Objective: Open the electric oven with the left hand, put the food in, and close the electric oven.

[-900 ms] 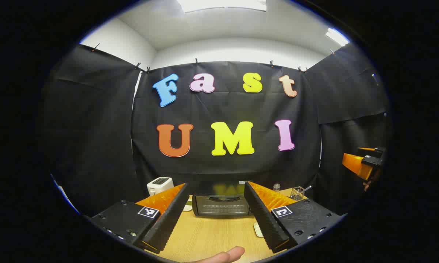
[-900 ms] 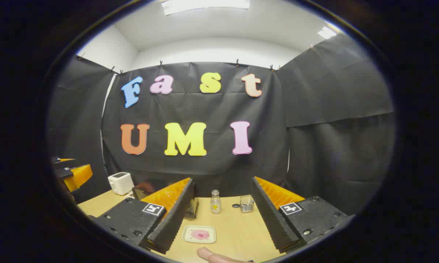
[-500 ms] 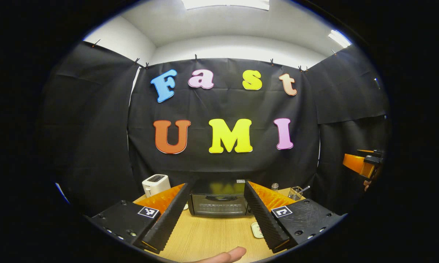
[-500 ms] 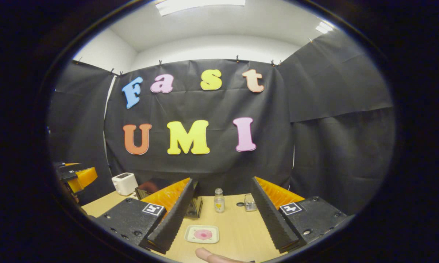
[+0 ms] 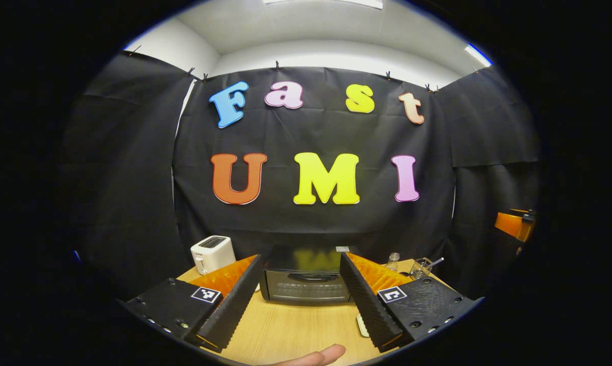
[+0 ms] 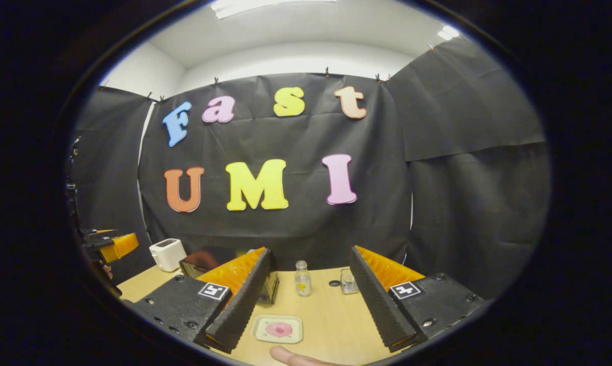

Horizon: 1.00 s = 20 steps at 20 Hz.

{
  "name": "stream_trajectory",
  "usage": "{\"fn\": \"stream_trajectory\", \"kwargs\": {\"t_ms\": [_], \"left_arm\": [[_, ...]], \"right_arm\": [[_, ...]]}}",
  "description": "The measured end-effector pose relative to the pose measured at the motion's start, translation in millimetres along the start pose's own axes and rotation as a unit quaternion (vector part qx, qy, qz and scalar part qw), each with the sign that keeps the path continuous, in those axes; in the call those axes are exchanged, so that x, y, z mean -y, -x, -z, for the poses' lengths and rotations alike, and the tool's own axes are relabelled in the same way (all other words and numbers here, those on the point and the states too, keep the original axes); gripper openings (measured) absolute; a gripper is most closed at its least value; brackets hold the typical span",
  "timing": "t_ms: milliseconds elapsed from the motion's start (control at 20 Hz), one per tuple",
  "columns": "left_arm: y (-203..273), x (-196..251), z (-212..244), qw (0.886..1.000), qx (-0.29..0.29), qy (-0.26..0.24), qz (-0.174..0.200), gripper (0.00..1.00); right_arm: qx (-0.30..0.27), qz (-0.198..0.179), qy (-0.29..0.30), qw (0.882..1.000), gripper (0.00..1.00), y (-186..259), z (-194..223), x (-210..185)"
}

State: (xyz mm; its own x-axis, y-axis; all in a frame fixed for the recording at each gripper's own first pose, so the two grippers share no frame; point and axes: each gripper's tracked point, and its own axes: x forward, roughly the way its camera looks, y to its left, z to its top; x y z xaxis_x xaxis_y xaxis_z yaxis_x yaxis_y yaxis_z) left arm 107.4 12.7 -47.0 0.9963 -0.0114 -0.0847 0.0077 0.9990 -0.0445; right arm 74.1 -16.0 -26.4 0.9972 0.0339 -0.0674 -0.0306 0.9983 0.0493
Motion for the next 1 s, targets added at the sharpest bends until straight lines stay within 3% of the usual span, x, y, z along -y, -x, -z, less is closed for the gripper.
{"fn": "stream_trajectory", "kwargs": {"t_ms": [200,250,350,650,1000], "left_arm": [[-45,9,19,1.000,-0.012,-0.010,0.005,0.96],[-57,12,25,1.000,-0.016,-0.011,0.006,0.96],[-83,19,41,1.000,-0.025,-0.012,0.011,0.96],[-168,34,100,0.996,-0.080,-0.025,0.015,0.96],[-237,48,168,0.985,-0.169,-0.013,0.028,0.96]], "right_arm": [[-0.007,-0.002,-0.001,1.000,1.00,-20,9,2],[-0.009,-0.002,-0.001,1.000,0.96,-24,10,4],[-0.008,-0.005,0.001,1.000,1.00,-32,13,5],[-0.019,-0.008,0.006,1.000,1.00,-52,24,12],[-0.010,-0.001,-0.001,1.000,1.00,-63,22,29]]}}
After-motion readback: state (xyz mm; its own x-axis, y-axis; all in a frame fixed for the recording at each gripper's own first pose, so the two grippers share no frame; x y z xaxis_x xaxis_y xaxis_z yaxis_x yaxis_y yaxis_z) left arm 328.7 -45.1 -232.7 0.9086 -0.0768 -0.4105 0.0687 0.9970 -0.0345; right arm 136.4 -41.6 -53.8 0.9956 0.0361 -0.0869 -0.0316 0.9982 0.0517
